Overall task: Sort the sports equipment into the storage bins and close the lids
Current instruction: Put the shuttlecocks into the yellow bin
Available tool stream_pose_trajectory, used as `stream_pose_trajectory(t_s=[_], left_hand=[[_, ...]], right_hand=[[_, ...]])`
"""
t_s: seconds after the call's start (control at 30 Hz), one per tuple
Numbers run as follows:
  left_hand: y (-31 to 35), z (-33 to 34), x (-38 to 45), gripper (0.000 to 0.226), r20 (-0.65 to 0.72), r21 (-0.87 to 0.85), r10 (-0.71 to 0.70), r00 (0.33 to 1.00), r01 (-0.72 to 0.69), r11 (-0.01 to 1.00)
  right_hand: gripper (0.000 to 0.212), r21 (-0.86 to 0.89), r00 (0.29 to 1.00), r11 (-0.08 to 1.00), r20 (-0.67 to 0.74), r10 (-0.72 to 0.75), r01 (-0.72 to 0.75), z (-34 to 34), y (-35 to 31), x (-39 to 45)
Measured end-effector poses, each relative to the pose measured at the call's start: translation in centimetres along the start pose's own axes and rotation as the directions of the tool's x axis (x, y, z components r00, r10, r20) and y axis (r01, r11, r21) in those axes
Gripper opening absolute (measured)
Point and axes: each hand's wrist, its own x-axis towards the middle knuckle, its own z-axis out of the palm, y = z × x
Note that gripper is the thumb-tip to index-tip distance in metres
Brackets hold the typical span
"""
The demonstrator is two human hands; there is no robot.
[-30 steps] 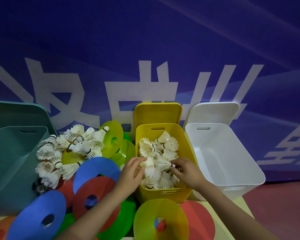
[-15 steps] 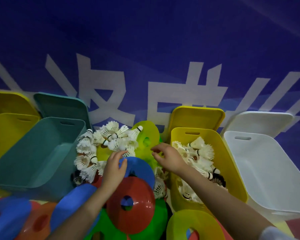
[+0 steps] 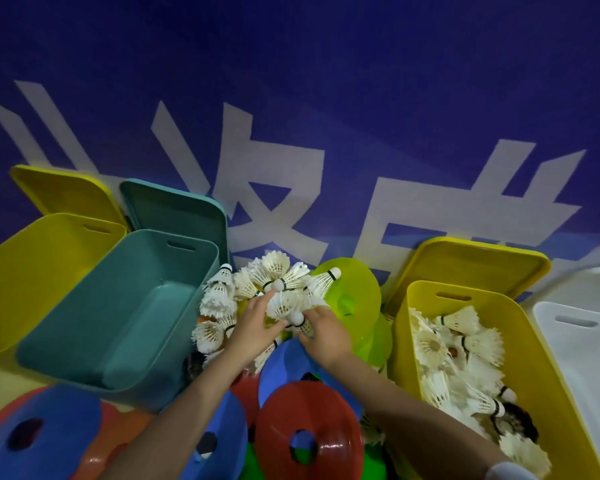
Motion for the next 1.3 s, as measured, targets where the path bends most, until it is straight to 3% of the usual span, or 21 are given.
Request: stream_pose_trajectory(t_s=[0.23,0.5,0.77,0.97,1.13,1.2,1.3], left_hand=[[0.4,0.8,1.8,0.074,-0.048,-0.032,-0.019,0.999,0.017,0.999],[2.6,0.4,1.4,0.056,-0.193,-0.017,-0.034,0.981,0.032,0.999],[6.8,-0.3,-3.5,0.048,-0.259,-0.074,0.057,0.964,-0.079,0.994],[12.8,3.3,-7.1,0.046,-0.198,-0.131,0.237,0.951,-0.266,0.955],[17.0,7.7,-9.0,0.031,-0.133,-0.228,0.262,0.956,-0.287,0.930],[18.4,9.3,-9.2,0.032,-0.108,-0.260,0.280,0.954,-0.299,0.918],[20.3,11.5,-8.5,0.031,-0.053,-0.261,0.343,0.938,-0.344,0.902]], right_hand=[[0.031,0.205,0.970,0.956,-0.166,-0.176,0.209,-1.7,1.1,-1.2],[0.048,0.182,0.933,0.941,-0.276,-0.231,0.286,-5.7,2.3,-3.5],[0.060,0.321,0.937,0.927,-0.339,-0.081,0.196,-9.1,4.6,-8.7],[0.049,0.406,0.919,0.908,-0.388,0.071,0.101,-11.6,8.7,-14.6],[0.050,0.436,0.861,0.900,-0.451,0.234,-0.016,-13.7,13.8,-19.1],[0.051,0.407,0.851,0.908,-0.438,0.290,-0.100,-14.5,16.1,-20.5],[0.051,0.289,0.896,0.937,-0.335,0.292,-0.197,-15.1,19.1,-21.7]])
